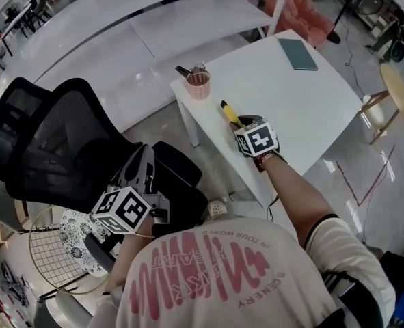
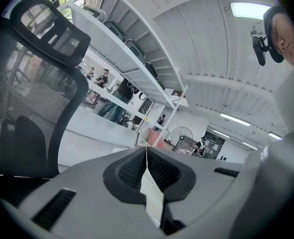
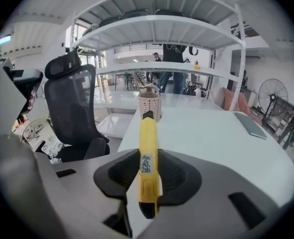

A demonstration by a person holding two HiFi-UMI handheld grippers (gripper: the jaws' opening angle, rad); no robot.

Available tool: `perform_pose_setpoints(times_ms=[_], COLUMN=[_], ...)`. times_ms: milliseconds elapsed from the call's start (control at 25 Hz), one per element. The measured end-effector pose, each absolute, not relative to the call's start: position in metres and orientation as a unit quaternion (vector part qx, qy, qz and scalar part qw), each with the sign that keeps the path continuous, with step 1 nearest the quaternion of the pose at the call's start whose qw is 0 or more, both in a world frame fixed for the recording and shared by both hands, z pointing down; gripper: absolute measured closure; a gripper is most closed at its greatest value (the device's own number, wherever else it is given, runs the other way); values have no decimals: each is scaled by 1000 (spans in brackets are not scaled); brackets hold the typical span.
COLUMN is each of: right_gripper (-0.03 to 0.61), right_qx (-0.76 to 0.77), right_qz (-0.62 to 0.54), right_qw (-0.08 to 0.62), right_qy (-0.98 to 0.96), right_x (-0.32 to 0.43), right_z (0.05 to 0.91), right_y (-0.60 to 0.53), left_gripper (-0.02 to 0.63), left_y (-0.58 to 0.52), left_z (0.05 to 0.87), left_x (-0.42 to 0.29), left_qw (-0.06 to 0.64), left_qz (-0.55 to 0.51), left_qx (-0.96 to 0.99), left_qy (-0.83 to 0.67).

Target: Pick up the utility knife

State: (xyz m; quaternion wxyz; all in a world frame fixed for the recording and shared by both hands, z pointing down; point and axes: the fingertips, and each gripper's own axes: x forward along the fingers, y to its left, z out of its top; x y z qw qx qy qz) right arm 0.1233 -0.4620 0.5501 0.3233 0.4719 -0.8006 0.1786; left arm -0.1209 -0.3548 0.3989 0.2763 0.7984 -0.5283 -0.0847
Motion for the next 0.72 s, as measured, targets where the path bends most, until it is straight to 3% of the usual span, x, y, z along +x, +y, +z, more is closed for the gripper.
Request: perform_pose_setpoints(times_ms=[720], right_gripper=[446], right_qx=[533], right_qz=[130], right_qw=[68], right_qy=[-833], right_x=[96], right_z=[407], right_y=[-343], left_gripper=[589], left_y=[-285], left_z=[375], left_x=[-113], left_qw=[255], left_qz=[-106], left_qx=[828], left_qy=[-488])
